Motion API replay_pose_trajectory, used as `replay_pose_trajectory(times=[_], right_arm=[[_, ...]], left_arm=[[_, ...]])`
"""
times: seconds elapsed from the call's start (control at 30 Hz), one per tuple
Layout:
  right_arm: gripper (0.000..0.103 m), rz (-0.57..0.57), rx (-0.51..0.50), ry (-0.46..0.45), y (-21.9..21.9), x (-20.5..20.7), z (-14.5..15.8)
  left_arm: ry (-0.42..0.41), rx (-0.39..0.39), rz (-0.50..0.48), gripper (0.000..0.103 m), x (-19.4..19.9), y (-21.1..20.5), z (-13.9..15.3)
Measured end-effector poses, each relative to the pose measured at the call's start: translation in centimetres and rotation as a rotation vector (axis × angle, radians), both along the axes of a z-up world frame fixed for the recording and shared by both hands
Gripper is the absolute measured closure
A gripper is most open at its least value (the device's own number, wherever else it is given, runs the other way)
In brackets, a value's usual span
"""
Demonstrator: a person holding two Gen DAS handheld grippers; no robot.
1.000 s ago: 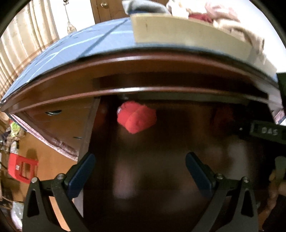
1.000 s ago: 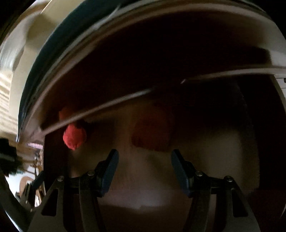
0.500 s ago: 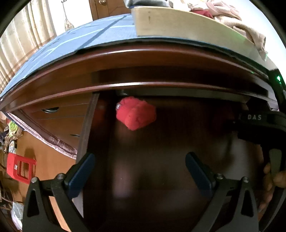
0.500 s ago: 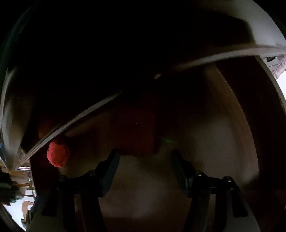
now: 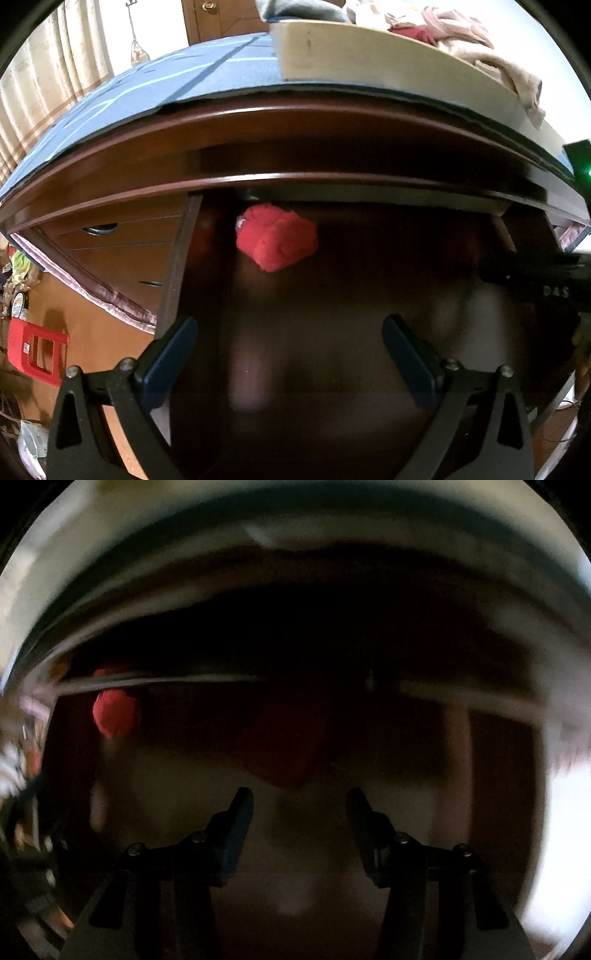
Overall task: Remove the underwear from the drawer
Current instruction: 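Reach both grippers into the drawer toward the red sock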
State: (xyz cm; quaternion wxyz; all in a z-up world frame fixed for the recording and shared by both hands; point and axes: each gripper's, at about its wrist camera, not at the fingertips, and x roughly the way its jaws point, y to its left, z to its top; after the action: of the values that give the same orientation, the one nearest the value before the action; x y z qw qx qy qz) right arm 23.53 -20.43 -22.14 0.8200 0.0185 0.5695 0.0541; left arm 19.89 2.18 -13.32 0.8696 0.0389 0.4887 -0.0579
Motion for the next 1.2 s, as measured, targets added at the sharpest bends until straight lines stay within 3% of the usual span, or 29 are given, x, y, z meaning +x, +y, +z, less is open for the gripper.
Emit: replay_pose_trajectory(times=[0.13,0.27,0.4,0.53,0.63,0.73,0.93,1.07,1.2], right_arm=[[0.048,0.256,-0.050,0.016,2.7,0.3,-1.1],[0.048,0.378,-0.161,-0.042,4.3,0.4,-3.2],[0.048,0.423,-0.217,-0.036,7.0,1.3,-4.7],[0.048,0.443,-0.281,-0.065,7.5,2.2,-5.9],[0.067,0.470,-0.370,-0.132,8.6,1.8,-7.1],[0.072,0.513,-0.415,-0.136,8.7,1.2,-8.3],[0.078,0.537,-0.377,-0.086,9.1,1.8,-9.3],[0.079,0.509,-0.288,0.009,8.0,1.6,-9.6],[0.079,0.514,-0.201,0.012,8.2,-0.2,-9.4]], left_arm=[[-0.015,-0.036,0.020,0.002,-0.1,0.5,0.2],[-0.016,-0.089,0.052,0.003,-0.3,1.1,0.6],[-0.001,-0.192,0.113,0.003,-0.9,2.2,1.0],[0.007,-0.192,0.108,0.003,-1.4,2.2,1.5],[0.005,-0.191,0.105,0.003,-1.6,2.1,1.8],[0.013,-0.191,0.114,0.003,-1.5,2.1,2.1],[-0.002,-0.181,0.120,0.003,-0.7,1.4,3.0],[0.066,-0.251,0.166,0.003,0.4,1.1,2.5],[0.083,-0.319,0.269,0.003,1.0,0.8,1.8]])
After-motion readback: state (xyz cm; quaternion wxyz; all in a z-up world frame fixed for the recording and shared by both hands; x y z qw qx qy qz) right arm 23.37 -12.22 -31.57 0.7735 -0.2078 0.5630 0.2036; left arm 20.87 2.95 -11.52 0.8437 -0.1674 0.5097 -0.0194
